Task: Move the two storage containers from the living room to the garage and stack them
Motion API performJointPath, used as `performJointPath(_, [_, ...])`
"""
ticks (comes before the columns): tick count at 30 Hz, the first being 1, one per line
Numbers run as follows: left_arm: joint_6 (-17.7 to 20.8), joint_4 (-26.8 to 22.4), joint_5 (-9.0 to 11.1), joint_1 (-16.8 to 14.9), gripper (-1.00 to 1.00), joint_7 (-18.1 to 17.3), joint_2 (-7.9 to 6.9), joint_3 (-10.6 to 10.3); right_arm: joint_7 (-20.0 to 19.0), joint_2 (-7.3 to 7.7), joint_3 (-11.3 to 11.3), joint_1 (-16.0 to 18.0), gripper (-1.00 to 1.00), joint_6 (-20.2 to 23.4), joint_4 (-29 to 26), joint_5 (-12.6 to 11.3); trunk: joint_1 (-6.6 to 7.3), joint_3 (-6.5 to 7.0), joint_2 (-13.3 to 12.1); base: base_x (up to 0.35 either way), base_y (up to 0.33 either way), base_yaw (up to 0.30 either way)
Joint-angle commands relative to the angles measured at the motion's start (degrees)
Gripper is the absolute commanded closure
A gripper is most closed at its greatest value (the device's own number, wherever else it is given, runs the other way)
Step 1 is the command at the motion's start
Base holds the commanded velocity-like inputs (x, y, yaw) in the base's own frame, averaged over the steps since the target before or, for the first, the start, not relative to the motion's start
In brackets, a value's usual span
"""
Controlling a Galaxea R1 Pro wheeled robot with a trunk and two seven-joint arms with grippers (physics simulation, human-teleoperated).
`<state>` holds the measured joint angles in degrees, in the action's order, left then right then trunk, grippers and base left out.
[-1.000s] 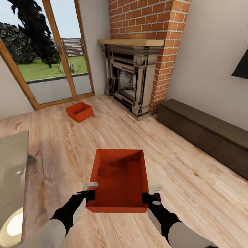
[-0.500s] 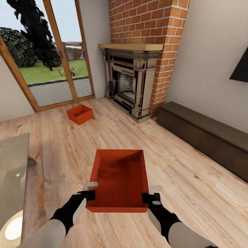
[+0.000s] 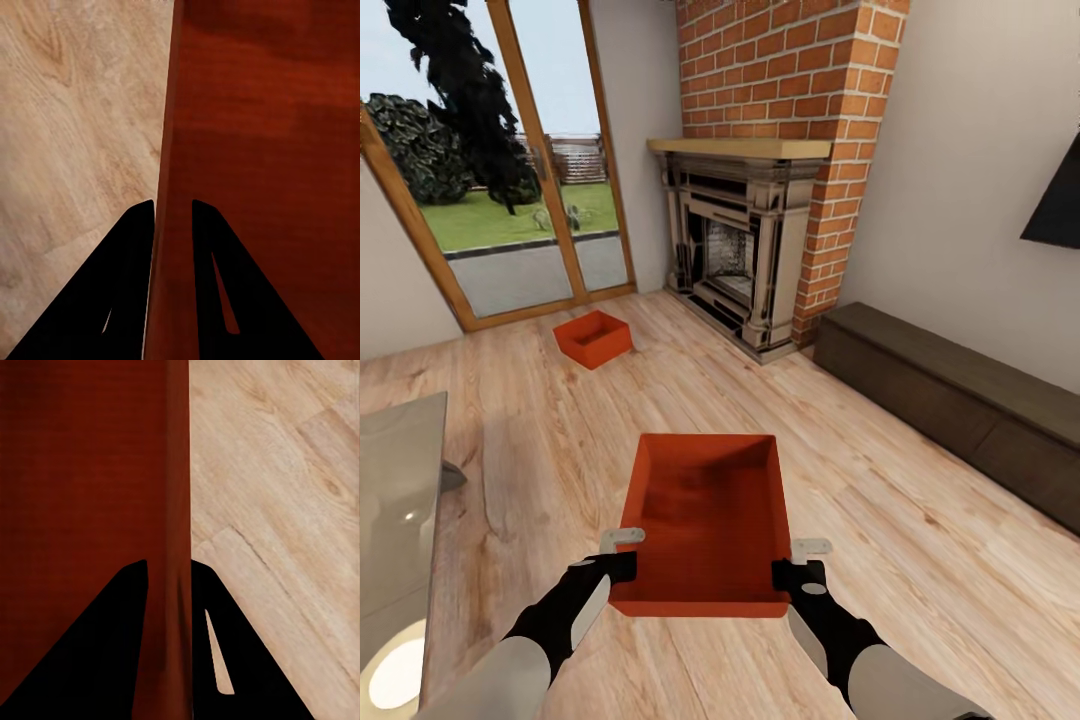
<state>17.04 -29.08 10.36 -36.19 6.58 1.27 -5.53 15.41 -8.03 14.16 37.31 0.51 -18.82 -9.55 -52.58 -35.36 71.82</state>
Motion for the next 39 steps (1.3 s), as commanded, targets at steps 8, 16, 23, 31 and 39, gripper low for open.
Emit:
performJointPath(8, [0.45,-0.13,-0.60,-0.02,1.00,1.59,-0.11,0.06,3.28,0.30,-0.22,0.04,1.00,0.02,-0.17,0.32,0.00,0.68,0.03,0.000,0.000,0.000])
performJointPath(16, [0.45,-0.19,-0.60,-0.02,1.00,1.59,-0.07,-0.02,3.24,0.29,-0.24,0.04,1.00,0.02,-0.17,0.32,0.00,1.40,0.03,0.000,0.000,0.000])
performJointPath(23, [0.45,-0.19,-0.60,-0.02,1.00,1.59,-0.09,-0.01,3.23,0.25,-0.20,0.04,1.00,0.02,-0.17,0.32,0.00,2.03,0.03,0.000,0.000,0.000])
performJointPath(31, [0.44,-0.19,-0.60,-0.02,1.00,1.59,-0.12,-0.01,3.23,0.30,-0.24,0.04,1.00,0.02,-0.17,0.32,0.00,2.75,0.03,0.000,0.000,0.000])
performJointPath(39, [0.45,-0.19,-0.60,-0.02,1.00,1.59,-0.10,-0.01,3.22,0.30,-0.19,0.04,1.00,0.02,-0.17,0.32,0.00,3.47,0.03,0.000,0.000,0.000])
